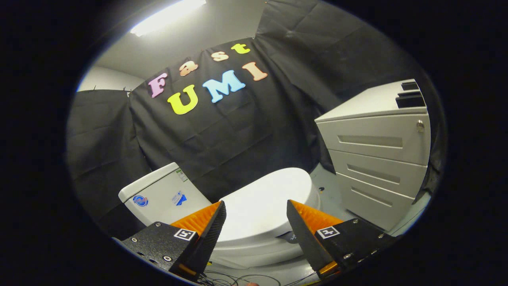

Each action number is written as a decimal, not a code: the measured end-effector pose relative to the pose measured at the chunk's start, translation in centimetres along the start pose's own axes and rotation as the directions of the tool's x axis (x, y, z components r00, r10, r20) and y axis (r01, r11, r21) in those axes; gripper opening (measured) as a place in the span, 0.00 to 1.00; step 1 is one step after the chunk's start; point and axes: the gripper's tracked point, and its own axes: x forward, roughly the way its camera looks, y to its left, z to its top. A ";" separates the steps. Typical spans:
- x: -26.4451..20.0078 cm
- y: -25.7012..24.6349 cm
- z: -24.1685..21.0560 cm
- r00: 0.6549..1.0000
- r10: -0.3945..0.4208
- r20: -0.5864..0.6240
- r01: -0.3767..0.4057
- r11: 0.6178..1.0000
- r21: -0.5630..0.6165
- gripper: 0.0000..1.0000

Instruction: Open the toilet lid.

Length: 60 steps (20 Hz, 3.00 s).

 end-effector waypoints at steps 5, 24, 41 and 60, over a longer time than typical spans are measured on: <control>0.4 -3.8 -2.5 0.994 -0.084 -0.073 0.094 0.985 0.148 0.95; 5.1 -10.4 -10.2 0.974 -0.120 -0.191 0.205 0.826 0.525 0.67; 7.1 -10.2 -10.6 0.993 -0.034 -0.112 0.104 0.696 0.711 0.00; 6.4 -5.4 -5.8 0.989 -0.059 -0.139 0.131 0.796 0.591 0.00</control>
